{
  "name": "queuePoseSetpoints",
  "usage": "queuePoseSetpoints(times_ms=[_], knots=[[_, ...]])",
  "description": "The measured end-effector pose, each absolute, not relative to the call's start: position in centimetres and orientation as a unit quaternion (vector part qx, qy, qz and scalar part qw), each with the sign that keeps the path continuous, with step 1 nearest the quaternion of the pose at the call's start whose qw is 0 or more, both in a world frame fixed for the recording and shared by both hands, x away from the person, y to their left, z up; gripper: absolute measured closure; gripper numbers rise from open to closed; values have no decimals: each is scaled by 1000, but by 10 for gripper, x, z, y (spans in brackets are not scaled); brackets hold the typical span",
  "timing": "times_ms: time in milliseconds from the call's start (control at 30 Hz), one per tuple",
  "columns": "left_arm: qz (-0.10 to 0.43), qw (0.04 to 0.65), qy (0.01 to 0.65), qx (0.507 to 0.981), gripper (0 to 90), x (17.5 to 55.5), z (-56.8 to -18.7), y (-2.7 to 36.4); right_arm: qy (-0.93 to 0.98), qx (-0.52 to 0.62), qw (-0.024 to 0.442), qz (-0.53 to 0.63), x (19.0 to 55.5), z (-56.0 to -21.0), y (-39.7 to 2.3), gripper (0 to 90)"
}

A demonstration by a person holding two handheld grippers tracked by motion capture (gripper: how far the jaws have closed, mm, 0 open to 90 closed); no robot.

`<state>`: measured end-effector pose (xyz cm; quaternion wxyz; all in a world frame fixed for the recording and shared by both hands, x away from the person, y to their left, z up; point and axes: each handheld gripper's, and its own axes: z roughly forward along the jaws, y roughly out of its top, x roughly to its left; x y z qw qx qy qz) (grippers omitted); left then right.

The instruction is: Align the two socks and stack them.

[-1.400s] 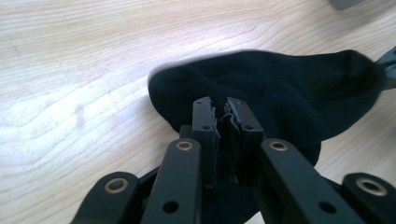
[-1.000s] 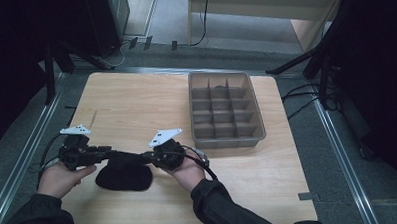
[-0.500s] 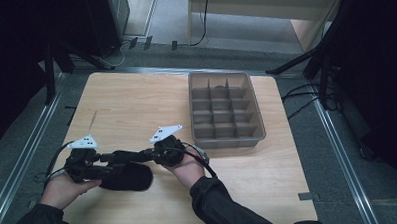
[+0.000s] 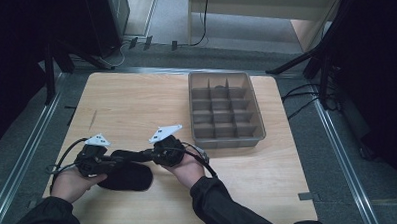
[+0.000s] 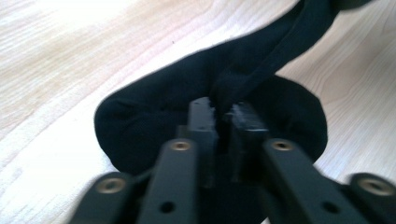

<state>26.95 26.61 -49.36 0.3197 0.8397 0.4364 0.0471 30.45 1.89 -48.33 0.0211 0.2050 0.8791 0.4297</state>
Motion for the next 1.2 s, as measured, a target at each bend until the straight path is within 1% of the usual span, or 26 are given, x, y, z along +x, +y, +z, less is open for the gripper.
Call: queuePoseSetpoints(times_ms=[67, 200, 233, 267, 300, 333, 367, 500, 533, 600, 733, 967, 1100, 1200], knots=[[51, 317, 432, 843, 838, 270, -490, 265, 879, 204, 22, 430, 304, -483, 19, 868], [40, 316, 435, 842, 837, 268, -481, 267, 880, 200, 24, 430, 302, -481, 18, 859], [41, 315, 434, 843, 836, 267, -477, 267, 881, 197, 25, 428, 302, -480, 17, 833], [33, 313, 433, 844, 835, 267, -474, 268, 884, 191, 26, 427, 301, -480, 17, 768], [31, 306, 431, 849, 836, 267, -470, 268, 886, 186, 26, 423, 300, -480, 17, 728], [26, 303, 434, 848, 836, 267, -467, 269, 890, 178, 31, 419, 299, -479, 17, 722], [16, 301, 437, 847, 836, 268, -464, 270, 892, 171, 31, 417, 298, -478, 17, 697], [-1, 283, 442, 851, 835, 270, -450, 271, 890, 170, 37, 421, 298, -474, 13, 685], [-7, 275, 441, 854, 834, 269, -447, 270, 889, 170, 33, 425, 297, -472, 13, 682], [-7, 260, 445, 857, 833, 268, -442, 266, 887, 165, 31, 431, 295, -470, 13, 656], [-10, 260, 444, 858, 829, 265, -434, 261, 888, 151, 23, 434, 288, -468, 20, 624], [-22, 254, 466, 847, 827, 268, -435, 254, 886, 143, 9, 441, 276, -471, 35, 497], [-30, 259, 484, 835, 824, 272, -439, 255, 886, 144, 13, 439, 270, -476, 42, 475], [-37, 263, 492, 829, 824, 273, -444, 253, 884, 156, -10, 441, 267, -480, 48, 461]])
